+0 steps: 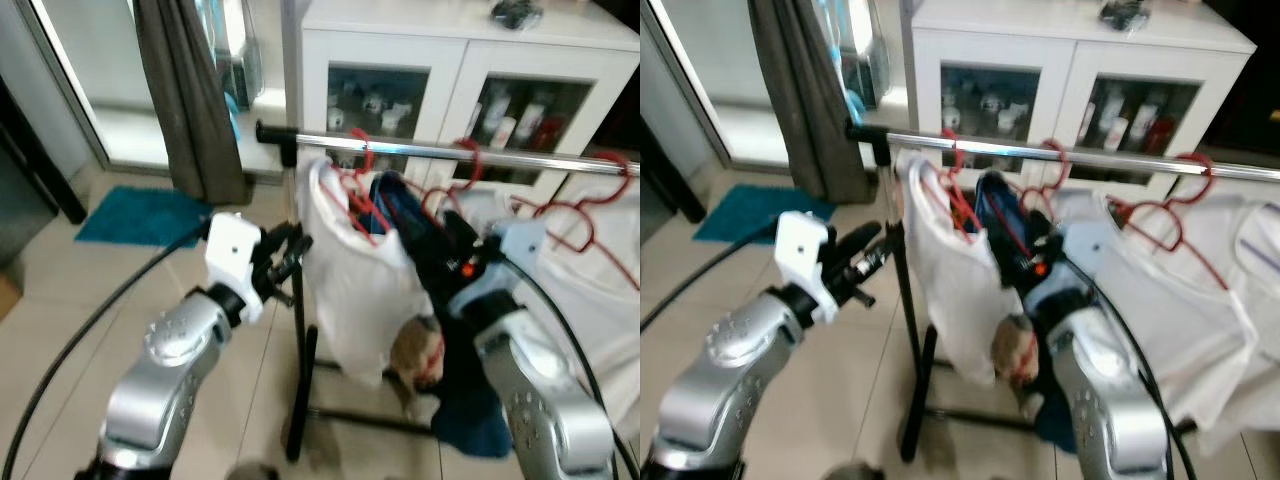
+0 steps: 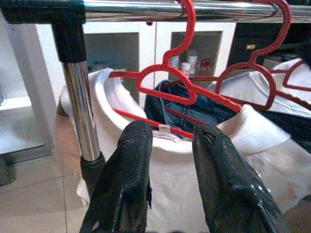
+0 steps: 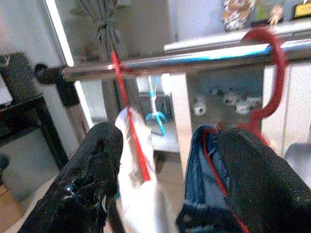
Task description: Hang hanger
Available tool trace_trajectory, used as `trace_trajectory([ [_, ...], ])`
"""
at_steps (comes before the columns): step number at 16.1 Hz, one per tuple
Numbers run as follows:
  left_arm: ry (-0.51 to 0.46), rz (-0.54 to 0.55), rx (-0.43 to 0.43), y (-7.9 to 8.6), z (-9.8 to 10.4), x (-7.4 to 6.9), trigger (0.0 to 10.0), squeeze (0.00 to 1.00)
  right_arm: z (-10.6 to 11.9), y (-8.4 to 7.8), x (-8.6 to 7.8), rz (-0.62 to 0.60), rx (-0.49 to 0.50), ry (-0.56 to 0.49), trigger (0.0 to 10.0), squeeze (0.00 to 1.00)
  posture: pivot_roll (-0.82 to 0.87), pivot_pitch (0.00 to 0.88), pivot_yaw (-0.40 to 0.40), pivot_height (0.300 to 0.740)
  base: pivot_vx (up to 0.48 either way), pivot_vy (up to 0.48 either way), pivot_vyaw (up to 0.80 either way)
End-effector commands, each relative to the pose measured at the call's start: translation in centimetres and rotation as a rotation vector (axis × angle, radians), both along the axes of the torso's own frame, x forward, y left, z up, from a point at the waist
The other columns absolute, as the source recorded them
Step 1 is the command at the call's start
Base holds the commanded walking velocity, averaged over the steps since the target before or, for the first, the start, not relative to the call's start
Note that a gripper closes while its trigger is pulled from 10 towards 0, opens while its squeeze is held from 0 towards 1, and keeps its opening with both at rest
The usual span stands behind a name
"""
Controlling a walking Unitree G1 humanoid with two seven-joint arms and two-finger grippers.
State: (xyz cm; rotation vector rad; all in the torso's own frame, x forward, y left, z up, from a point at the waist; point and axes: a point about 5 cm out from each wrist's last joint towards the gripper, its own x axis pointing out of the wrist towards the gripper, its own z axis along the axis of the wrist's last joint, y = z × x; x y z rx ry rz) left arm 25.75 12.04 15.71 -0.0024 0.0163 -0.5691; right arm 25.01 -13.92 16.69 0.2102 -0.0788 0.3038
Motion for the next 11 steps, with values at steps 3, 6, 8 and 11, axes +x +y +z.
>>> trace_trajectory([
  [3, 0.018, 0.049, 0.006, 0.9, -0.5, 0.6, 10.0, 0.00, 0.0, 0.5, 0.5, 0.014, -0.017, 0.005, 10.0, 0.00, 0.12, 0.000, 0.027, 0.740, 0.000, -0.352, 0.00],
  [6, 0.008, 0.067, 0.009, 1.2, -0.5, 0.9, 10.0, 0.00, -0.8, 0.6, 1.0, -0.002, -0.045, 0.060, 10.0, 0.00, 0.12, 0.000, 0.013, 0.740, 0.000, -0.344, 0.00],
  [8, 0.010, 0.067, 0.011, 1.1, -0.6, 0.8, 10.0, 0.00, -1.4, 0.3, 1.2, -0.035, -0.058, 0.091, 10.0, 0.00, 0.12, 0.000, 0.017, 0.740, 0.000, -0.169, 0.00],
  [11, 0.043, 0.062, 0.041, 1.2, -1.3, 0.4, 10.0, 0.00, -1.7, 0.1, 1.4, -0.046, -0.036, 0.117, 10.0, 1.00, 0.12, 0.000, 0.022, 0.740, 0.000, 0.000, 0.00],
])
